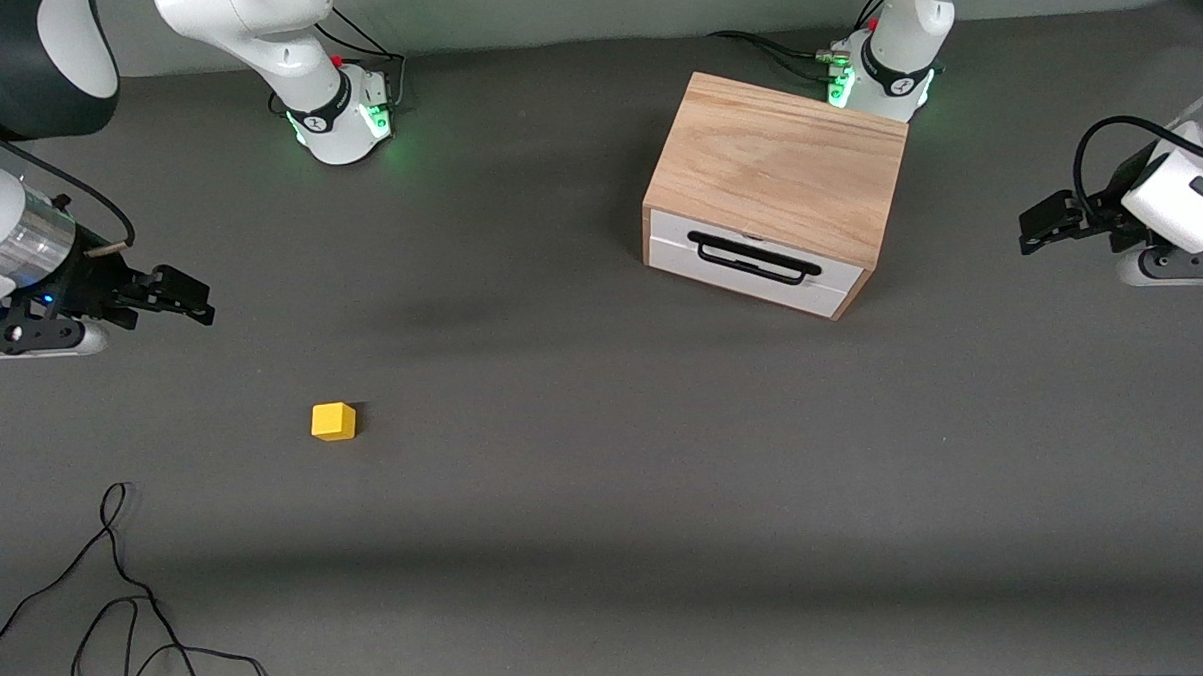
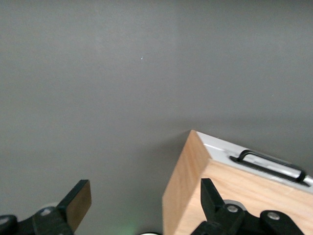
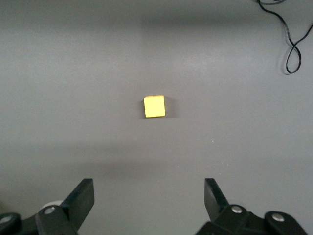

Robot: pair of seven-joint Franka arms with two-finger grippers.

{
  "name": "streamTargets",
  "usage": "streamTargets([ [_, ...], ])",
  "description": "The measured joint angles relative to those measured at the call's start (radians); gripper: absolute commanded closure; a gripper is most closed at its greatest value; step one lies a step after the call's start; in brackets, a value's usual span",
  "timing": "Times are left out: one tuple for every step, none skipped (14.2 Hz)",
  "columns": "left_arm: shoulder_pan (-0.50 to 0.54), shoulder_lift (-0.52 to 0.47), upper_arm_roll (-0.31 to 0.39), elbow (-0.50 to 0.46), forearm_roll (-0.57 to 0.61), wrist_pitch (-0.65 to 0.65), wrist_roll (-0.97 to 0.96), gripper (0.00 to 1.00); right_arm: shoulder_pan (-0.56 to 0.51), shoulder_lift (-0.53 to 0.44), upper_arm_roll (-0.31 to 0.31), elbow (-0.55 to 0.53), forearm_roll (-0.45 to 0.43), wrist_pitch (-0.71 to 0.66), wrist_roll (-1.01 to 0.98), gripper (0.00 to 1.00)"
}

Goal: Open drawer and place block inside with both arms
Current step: 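Move the left gripper to the drawer handle while the right gripper approaches the cube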

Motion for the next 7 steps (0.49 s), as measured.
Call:
streamTargets([
  [-0.006,0.0,-0.011,0.0,-0.014,-0.001,-0.071,0.0,0.0,0.007,0.0,-0.013,0.0,0.025,0.0,0.0],
  [-0.014,0.0,-0.03,0.0,-0.024,-0.004,-0.154,0.0,0.0,0.015,0.0,-0.028,0.0,0.054,0.0,0.0],
  [-0.026,0.0,-0.057,0.0,-0.03,-0.006,-0.249,0.0,0.0,0.026,0.0,-0.043,0.0,0.085,0.0,0.0],
  [-0.04,0.0,-0.094,0.0,-0.034,-0.007,-0.357,0.0,0.0,0.041,0.001,-0.054,0.0,0.112,0.0,0.0],
  [-0.056,0.002,-0.136,0.0,-0.035,-0.007,-0.48,0.0,0.0,0.058,0.001,-0.061,0.0,0.134,0.0,0.0],
  [-0.074,0.006,-0.18,0.0,-0.036,-0.006,-0.608,0.0,0.001,0.076,0.001,-0.065,0.0,0.153,0.0,0.0],
  [-0.094,0.014,-0.223,0.0,-0.035,-0.001,-0.745,0.0,0.001,0.095,0.002,-0.068,0.0,0.17,0.0,0.0],
])
